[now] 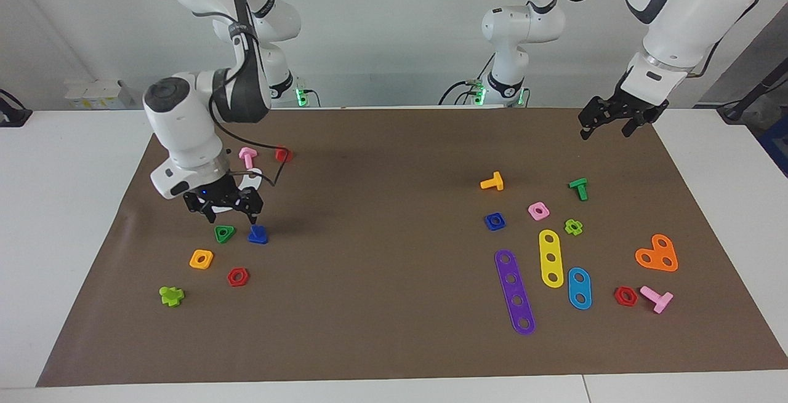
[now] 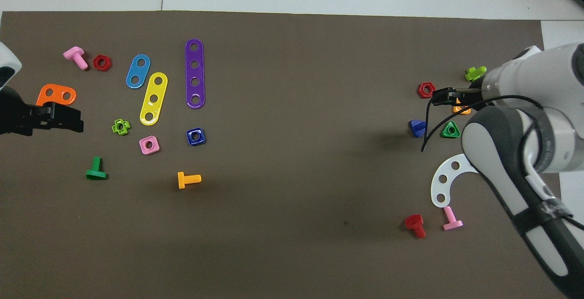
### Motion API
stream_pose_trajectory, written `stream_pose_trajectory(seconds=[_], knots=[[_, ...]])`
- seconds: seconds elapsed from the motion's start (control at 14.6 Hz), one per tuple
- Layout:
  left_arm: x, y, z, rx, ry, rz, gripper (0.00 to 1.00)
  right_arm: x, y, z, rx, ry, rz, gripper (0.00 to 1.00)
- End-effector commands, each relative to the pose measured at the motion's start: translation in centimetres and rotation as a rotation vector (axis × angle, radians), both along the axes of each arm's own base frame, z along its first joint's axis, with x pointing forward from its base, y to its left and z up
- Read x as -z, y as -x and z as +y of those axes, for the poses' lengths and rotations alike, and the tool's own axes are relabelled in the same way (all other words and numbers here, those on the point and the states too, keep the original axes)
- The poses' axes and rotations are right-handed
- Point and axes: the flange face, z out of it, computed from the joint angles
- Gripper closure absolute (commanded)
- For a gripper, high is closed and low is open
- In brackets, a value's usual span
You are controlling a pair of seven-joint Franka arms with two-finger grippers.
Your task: Unscrew and place screws in storage area
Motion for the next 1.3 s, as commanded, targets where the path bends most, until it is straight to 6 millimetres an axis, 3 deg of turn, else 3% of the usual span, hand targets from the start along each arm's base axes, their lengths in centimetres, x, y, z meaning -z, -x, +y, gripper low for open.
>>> stream_pose_trajectory(seconds=[0.0, 0.27, 0.41, 0.68, 1.23], knots=[[0.0, 1.2, 0.3, 0.049, -0.020, -0.006, 0.00, -7.2, 2.9, -1.5, 0.013, -0.011, 0.013, 0.00], [0.0, 1.3, 0.1, 0.050, -0.020, -0.006, 0.00, -15.8, 6.1, -3.4, 0.042, -0.014, 0.088, 0.00], [-0.1, 1.2, 0.5, 0.043, -0.020, -0.010, 0.00, -18.1, 6.9, -3.6, 0.038, -0.010, 0.108, 0.00], [-0.2, 1.1, 1.0, 0.044, -0.038, -0.015, 0.00, -18.9, 7.5, -3.5, 0.032, 0.004, 0.112, 0.00], [-0.1, 1.1, 1.4, 0.042, -0.044, -0.016, 0.00, -17.7, 7.8, -2.5, 0.019, 0.016, 0.121, 0.00]])
